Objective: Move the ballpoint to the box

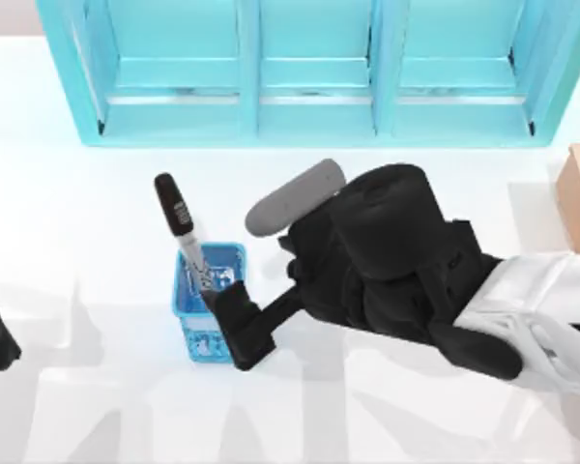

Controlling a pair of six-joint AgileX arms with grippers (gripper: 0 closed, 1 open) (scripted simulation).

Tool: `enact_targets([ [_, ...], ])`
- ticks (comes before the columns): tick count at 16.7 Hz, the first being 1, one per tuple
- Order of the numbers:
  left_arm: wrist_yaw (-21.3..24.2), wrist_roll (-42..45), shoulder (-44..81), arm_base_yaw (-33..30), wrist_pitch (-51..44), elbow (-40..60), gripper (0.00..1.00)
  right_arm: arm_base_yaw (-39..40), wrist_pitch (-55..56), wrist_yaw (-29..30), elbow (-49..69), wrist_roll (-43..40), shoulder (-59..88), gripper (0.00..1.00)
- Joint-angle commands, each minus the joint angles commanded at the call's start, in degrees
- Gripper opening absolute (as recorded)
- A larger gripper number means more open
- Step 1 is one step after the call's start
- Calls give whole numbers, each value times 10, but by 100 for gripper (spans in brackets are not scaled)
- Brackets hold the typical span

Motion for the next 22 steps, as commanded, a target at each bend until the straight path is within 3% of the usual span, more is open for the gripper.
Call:
enact_targets([
  [6, 0, 0, 0, 0, 0, 0, 100, -1, 2, 0, 6, 0, 7, 100],
  [14, 0, 0, 0, 0, 0, 0, 100, 4, 54, 6, 150, 3, 207, 100],
  [20, 0, 0, 0, 0, 0, 0, 100, 4, 60, 7, 170, 3, 230, 100],
  [22, 0, 0, 0, 0, 0, 0, 100, 4, 60, 7, 170, 3, 230, 85],
])
